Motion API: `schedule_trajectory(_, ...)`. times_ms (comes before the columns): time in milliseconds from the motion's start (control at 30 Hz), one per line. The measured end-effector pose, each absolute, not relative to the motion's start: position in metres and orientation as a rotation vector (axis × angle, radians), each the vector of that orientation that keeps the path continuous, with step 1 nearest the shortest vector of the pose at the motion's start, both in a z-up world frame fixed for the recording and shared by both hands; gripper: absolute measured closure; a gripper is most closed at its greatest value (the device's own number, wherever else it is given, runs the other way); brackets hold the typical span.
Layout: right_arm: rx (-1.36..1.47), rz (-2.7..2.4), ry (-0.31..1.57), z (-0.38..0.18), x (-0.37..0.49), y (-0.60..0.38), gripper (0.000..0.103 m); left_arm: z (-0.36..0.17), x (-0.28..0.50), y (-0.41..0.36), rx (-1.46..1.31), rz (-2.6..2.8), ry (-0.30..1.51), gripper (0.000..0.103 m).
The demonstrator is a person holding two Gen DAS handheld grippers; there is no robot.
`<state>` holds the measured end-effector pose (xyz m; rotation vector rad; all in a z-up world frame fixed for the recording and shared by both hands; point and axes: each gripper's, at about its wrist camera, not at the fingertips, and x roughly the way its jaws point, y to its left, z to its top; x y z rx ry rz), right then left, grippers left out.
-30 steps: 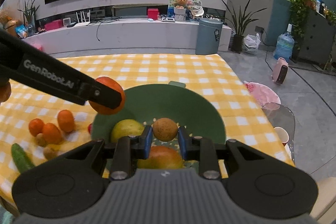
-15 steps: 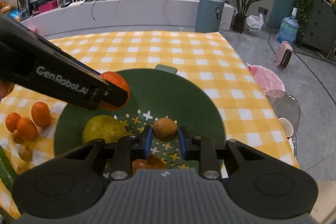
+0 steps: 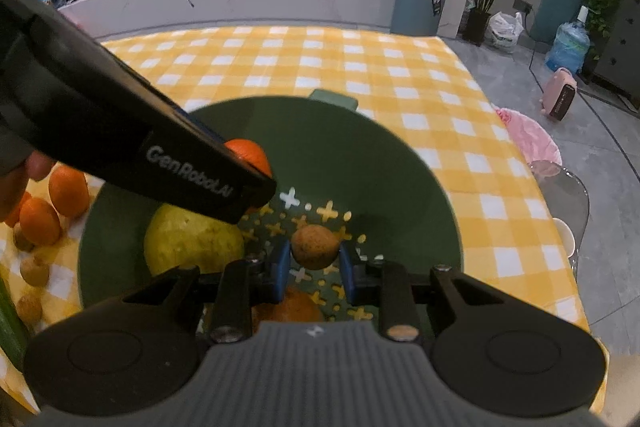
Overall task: Organize fruits
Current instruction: 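Drop the orange into the colander with the left gripper while the right drops the kiwi, then withdraw both tools and move toward the remaining oranges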
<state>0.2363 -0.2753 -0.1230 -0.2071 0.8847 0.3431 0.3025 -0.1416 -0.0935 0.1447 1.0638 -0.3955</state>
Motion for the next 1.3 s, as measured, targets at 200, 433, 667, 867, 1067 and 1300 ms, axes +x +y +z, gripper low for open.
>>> schedule_trajectory(200, -0.208, 0.35, 0.891, -0.122, 0.238, -0.276, 0.081, -0.104, 0.3, -0.143, 0.171, -0.376, 1.082, 0.056)
schedule_trajectory(433, -0.227, 0.35, 0.914, -0.12, 0.245, -0.272, 0.08, -0.097, 0.294, -0.145, 0.174, -0.38, 1.059, 0.049)
schedule_trajectory(667, -0.232, 0.334, 0.899, -0.113, 0.238, -0.272, 0.066, -0.07, 0.275, -0.142, 0.153, -0.398, 0.991, 0.039)
schedule_trajectory(867, -0.234, 0.324, 0.836, -0.092, 0.217, -0.267, 0.053, -0.04, 0.247, -0.13, 0.155, -0.394, 0.922, 0.039)
schedule_trajectory(1067, -0.195, 0.309, 0.727, -0.064, 0.179, -0.261, 0.046, -0.004, 0.21, -0.116, 0.161, -0.374, 0.841, 0.039)
schedule_trajectory(1300, -0.106, 0.302, 0.603, -0.037, 0.125, -0.252, 0.037, 0.014, 0.166, -0.085, 0.092, -0.366, 0.83, 0.037)
